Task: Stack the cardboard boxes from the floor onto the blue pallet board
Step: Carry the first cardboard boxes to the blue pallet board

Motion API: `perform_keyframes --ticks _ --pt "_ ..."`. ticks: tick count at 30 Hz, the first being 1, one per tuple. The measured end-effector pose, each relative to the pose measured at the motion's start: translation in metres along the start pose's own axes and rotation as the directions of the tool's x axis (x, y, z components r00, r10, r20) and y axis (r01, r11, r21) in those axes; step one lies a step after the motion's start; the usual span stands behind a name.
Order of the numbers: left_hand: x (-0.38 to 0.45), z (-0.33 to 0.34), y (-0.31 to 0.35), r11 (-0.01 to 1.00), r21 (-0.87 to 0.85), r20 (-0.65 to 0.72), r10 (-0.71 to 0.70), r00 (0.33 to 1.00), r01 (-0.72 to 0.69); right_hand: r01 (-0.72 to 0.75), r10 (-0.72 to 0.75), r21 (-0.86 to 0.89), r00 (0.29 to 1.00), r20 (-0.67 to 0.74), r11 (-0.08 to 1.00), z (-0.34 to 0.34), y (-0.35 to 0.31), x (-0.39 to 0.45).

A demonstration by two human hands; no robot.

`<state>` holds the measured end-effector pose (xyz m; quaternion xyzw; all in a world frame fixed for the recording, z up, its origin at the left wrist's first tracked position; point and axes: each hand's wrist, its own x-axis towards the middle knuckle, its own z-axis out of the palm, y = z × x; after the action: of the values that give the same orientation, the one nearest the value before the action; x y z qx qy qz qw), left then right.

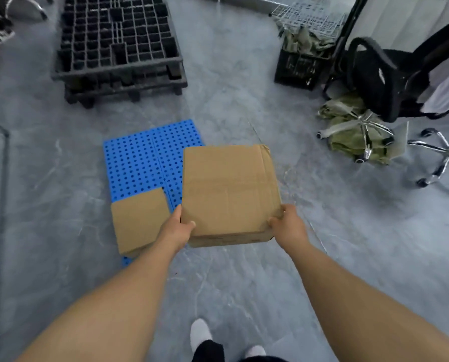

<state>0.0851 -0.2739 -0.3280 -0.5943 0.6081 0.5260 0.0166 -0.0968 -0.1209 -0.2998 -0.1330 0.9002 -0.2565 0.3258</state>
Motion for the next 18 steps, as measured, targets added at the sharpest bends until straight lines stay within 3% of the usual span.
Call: perform_keyframes --ticks 9,18 --pt "0.124 -0.005 -0.016 0.995 0.065 -0.157 -0.059 0.986 0.070 0.086 -0.082 -0.049 0.993 0.084 0.995 0.074 -0.037 0.125" --pt "0.253 0.040 -0.090 0.990 0.035 -0.253 -0.122 0.960 0.135 0.246 -0.236 -0.091 0.966 0.108 0.965 0.185 -0.008 0.247"
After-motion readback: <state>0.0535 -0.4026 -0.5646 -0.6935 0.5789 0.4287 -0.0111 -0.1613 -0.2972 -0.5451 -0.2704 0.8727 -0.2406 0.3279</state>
